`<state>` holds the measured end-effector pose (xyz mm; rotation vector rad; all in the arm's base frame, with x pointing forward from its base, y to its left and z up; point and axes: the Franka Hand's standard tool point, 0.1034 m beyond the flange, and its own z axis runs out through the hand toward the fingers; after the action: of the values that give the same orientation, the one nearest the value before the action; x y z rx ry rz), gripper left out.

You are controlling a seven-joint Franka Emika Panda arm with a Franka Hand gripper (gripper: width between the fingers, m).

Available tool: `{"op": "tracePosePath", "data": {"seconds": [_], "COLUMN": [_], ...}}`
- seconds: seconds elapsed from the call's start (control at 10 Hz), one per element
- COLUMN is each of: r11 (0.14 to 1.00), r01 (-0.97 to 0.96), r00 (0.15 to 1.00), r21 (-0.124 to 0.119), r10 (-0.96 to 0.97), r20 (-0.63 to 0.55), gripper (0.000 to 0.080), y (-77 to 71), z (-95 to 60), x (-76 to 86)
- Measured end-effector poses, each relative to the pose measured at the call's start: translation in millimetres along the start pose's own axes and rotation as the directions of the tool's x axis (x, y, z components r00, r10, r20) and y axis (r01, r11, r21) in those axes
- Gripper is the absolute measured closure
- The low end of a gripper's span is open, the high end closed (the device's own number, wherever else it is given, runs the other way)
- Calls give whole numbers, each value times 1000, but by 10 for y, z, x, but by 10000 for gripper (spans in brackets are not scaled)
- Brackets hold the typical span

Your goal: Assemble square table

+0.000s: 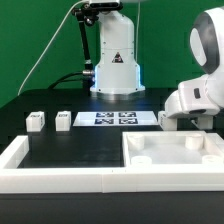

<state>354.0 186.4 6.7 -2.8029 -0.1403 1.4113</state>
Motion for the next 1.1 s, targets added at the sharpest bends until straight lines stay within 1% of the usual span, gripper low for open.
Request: {"op": "tracePosePath", "data": {"seconds": [0.5,0.6,0.7,0.8,1.0,1.1], "r11": [1000,1000,998,997,997,997], "r01": [0,9,54,60,53,48], "r00": [1000,1000,998,998,998,999], "r21": [0,3,22,45,62,67], "r10": [0,-9,-54,-61,-54,-47], "r20": [0,4,19,22,20,-8], "gripper": [515,515,514,514,512,512], "y": [0,6,63,141,265,315], "z": [0,-16,-172,-403,-670,-793], "x": [0,-13,-107,-250,-435,-498]}}
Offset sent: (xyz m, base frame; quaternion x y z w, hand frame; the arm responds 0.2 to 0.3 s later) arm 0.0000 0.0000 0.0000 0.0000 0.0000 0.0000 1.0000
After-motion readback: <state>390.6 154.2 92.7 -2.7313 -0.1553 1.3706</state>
